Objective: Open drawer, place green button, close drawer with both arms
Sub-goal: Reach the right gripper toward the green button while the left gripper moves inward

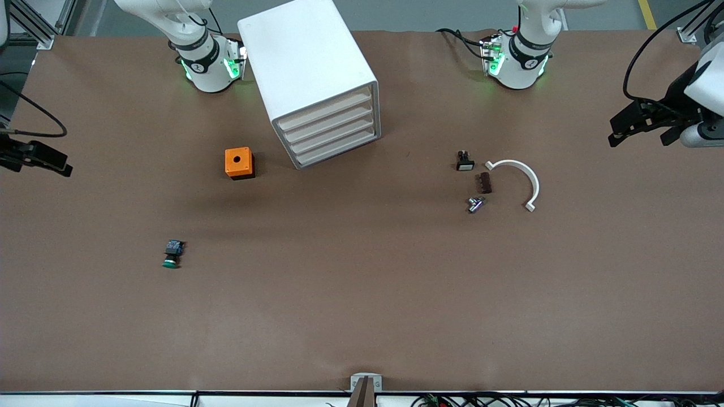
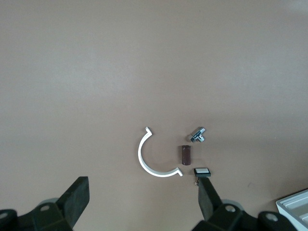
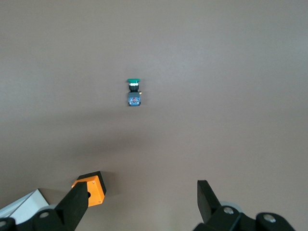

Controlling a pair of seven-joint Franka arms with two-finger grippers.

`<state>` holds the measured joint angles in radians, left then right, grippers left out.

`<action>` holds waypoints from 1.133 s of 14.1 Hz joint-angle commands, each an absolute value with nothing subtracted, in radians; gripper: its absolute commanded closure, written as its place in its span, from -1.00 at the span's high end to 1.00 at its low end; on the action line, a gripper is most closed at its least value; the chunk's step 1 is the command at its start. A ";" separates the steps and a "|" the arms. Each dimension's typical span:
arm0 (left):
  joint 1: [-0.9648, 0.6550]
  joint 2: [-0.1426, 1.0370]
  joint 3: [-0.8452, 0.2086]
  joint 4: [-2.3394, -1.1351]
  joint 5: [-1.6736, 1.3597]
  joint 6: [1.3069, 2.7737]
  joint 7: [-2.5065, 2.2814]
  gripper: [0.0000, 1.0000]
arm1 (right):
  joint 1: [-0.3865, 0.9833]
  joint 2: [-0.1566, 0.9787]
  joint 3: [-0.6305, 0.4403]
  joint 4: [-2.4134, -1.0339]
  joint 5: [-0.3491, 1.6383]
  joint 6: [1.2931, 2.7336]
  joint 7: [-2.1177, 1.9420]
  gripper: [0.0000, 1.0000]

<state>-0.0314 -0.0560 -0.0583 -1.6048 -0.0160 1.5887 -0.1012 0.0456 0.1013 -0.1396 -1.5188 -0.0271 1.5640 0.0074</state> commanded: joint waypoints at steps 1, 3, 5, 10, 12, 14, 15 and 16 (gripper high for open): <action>-0.022 -0.049 -0.069 -1.588 -0.026 1.580 -0.091 1.00 | 0.055 0.118 -0.137 -1.519 -0.048 1.556 0.000 1.00; -0.021 -0.048 -0.069 -1.585 -0.028 1.580 -0.092 1.00 | 0.054 0.114 -0.137 -1.516 -0.046 1.554 0.000 1.00; -0.031 -0.046 -0.069 -1.585 -0.028 1.580 -0.100 1.00 | 0.052 0.112 -0.137 -1.516 -0.038 1.557 0.000 1.00; -0.040 0.026 -0.097 -1.598 -0.029 1.533 -0.075 1.00 | 0.071 0.135 -0.135 -1.551 -0.034 1.621 0.002 1.00; -0.049 0.055 -0.120 -1.603 -0.055 1.507 -0.023 1.00 | 0.080 0.138 -0.135 -1.629 -0.032 1.705 0.005 1.00; -0.055 0.096 -0.141 -1.608 -0.093 1.499 0.018 1.00 | 0.078 0.140 -0.135 -1.707 -0.023 1.796 0.005 1.00; -0.054 0.113 -0.165 -1.612 -0.107 1.496 0.044 1.00 | 0.078 0.141 -0.135 -1.751 -0.023 1.859 0.005 1.00; -0.054 0.130 -0.190 -1.618 -0.116 1.496 0.055 1.00 | 0.078 0.147 -0.135 -1.784 -0.023 1.903 0.005 1.00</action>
<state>-0.0541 0.1055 -0.1551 -1.6213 -0.0917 1.5164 0.0151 0.0770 0.1637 -0.1335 -1.7029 -0.0255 1.8262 0.0070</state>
